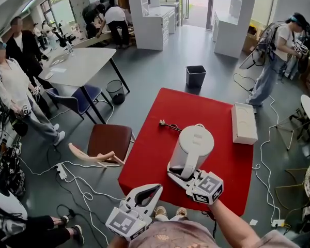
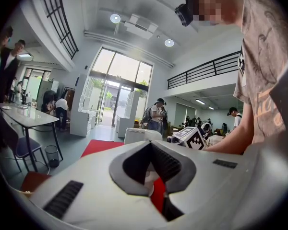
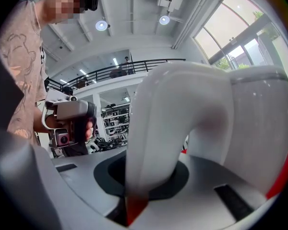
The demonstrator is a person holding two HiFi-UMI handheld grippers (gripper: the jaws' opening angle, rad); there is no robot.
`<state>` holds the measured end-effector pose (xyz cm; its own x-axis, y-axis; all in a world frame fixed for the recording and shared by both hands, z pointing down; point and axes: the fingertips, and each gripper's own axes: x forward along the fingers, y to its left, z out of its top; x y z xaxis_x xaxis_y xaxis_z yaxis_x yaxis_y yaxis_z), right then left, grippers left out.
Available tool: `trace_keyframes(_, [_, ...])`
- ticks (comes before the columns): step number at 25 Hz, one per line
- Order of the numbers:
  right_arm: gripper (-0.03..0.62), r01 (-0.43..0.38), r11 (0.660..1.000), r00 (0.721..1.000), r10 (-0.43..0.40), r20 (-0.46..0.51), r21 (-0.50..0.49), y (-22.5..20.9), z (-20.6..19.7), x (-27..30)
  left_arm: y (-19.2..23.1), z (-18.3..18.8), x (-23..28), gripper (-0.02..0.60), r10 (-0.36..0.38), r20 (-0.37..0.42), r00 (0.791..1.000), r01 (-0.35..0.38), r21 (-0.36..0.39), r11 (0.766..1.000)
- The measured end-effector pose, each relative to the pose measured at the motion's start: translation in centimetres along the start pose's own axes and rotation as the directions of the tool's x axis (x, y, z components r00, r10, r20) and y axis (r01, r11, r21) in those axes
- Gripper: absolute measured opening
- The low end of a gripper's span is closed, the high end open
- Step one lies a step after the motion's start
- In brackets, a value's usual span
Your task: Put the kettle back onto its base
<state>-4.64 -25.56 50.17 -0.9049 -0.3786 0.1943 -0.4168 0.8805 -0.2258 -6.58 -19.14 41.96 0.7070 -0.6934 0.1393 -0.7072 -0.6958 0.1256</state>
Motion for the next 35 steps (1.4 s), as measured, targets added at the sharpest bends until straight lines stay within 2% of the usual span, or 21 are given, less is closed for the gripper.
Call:
trace_keyframes(25, [0.067, 0.022, 0.994, 0.999, -0.026, -0.035, -0.108, 3.2, -1.9, 0.7, 0.2, -0.3, 0.0, -0.014, -0.018, -0.009, 1.000, 0.018, -0.021, 1.000])
trace_keyframes(29, [0.067, 0.028, 0.992, 0.999, -0.033, -0.039, -0.122, 3.6, -2.4, 1.0, 0.1, -0.7, -0.2, -0.014, -0.018, -0.041, 0.999, 0.016, -0.053, 0.998])
trace_keyframes(35, [0.067, 0.020, 0.990, 0.998, -0.028, -0.050, -0.141, 4.2, -3.1, 1.2, 0.0, -1.1, -0.2, -0.014, -0.013, -0.019, 1.000, 0.012, -0.034, 0.999])
